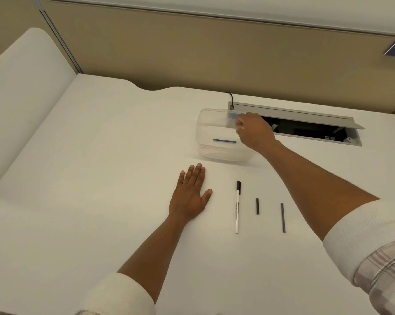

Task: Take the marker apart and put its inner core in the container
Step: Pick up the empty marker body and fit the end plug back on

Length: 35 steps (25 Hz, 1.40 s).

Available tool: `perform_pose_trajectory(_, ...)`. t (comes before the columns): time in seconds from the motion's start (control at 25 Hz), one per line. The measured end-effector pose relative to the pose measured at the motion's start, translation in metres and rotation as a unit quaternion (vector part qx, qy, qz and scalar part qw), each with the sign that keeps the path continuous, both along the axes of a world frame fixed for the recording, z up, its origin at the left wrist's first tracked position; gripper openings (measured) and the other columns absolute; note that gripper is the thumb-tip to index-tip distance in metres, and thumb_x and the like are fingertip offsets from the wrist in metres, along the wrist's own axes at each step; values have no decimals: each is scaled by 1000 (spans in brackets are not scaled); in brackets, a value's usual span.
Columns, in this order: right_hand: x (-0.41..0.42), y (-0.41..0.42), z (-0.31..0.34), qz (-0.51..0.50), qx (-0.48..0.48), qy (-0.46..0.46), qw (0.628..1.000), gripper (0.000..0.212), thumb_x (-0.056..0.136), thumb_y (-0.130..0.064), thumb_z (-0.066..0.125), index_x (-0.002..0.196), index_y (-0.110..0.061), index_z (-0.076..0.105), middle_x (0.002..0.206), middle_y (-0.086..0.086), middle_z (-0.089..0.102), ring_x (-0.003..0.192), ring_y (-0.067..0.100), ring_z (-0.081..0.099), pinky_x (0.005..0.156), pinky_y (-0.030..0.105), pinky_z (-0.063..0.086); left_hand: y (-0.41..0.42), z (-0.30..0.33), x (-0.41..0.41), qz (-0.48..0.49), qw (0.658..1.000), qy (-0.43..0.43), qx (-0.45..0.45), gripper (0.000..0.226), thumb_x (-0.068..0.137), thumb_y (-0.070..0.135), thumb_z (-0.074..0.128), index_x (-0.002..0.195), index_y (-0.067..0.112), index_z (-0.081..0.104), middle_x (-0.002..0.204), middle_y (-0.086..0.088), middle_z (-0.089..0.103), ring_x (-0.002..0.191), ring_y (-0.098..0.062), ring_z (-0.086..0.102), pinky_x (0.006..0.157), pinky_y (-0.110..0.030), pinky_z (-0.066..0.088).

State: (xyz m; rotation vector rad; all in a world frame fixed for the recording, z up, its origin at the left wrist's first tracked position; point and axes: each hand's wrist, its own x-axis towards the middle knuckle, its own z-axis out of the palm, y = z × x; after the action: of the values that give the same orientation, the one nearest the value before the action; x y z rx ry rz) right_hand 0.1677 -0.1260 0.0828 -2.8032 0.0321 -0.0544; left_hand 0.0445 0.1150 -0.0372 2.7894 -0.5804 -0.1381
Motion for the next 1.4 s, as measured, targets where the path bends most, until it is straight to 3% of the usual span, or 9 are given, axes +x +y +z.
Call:
perform_pose_trajectory(0.16, -40, -6, 10, 9, 8, -111, 994, 24, 91, -9, 53, 114, -8, 60, 113, 9, 63, 105, 30, 54, 84, 42, 45, 2, 0, -10, 5, 1000, -3, -2, 71, 100, 52, 28, 157, 17, 5, 166, 1, 1, 153, -17, -4, 124, -38, -3)
perform_pose_trajectory(0.44, -124, -10, -12, -26, 8, -137, 990, 37, 91, -11, 56, 127, -7, 54, 129, 9, 59, 117, 28, 53, 99, 40, 42, 20, -4, -38, 8, 1000, -2, -3, 72, 100, 51, 30, 157, 17, 2, 165, 1, -2, 152, -16, -7, 124, -38, -2)
perform_pose_trajectory(0.6, -179, -5, -34, -42, 29, -123, 991, 35, 90, -11, 56, 125, -8, 56, 124, 6, 61, 108, 29, 55, 91, 42, 47, 24, -4, -55, 10, 1000, -1, 2, 70, 100, 49, 28, 156, 17, 1, 165, 2, -4, 152, -17, -7, 124, -38, -3)
perform_pose_trajectory(0.8, -240, -1, -61, -35, 0, -123, 992, 27, 85, -4, 60, 112, -7, 62, 102, 6, 62, 86, 29, 55, 74, 44, 50, 26, -3, -75, 15, 1000, 3, 0, 69, 101, 46, 30, 156, 16, 2, 165, 0, -3, 152, -16, -9, 124, -38, -3)
perform_pose_trajectory(0.92, -269, 4, -77, -30, 6, -117, 993, 25, 83, 0, 61, 107, -6, 62, 95, 6, 59, 80, 28, 53, 72, 41, 51, 27, -2, -90, 15, 1000, 5, -3, 69, 101, 46, 30, 156, 15, 3, 165, 1, -3, 152, -15, -9, 124, -38, -3)
perform_pose_trajectory(1.2, -320, 9, -99, -13, 14, -92, 996, 27, 79, -1, 60, 105, -9, 62, 103, 3, 62, 88, 25, 59, 75, 36, 52, 24, -5, -127, -10, 1000, 1, -9, 72, 97, 53, 21, 157, 18, 5, 165, 4, -3, 152, -14, -8, 124, -37, -3)
perform_pose_trajectory(1.4, -338, 4, -113, -8, 25, -74, 997, 32, 84, -2, 60, 115, -8, 64, 121, 4, 64, 113, 24, 61, 95, 36, 50, 14, -3, -138, -40, 999, 9, -17, 65, 101, 37, 34, 157, 18, 5, 164, 6, -4, 152, -14, -5, 124, -36, -3)
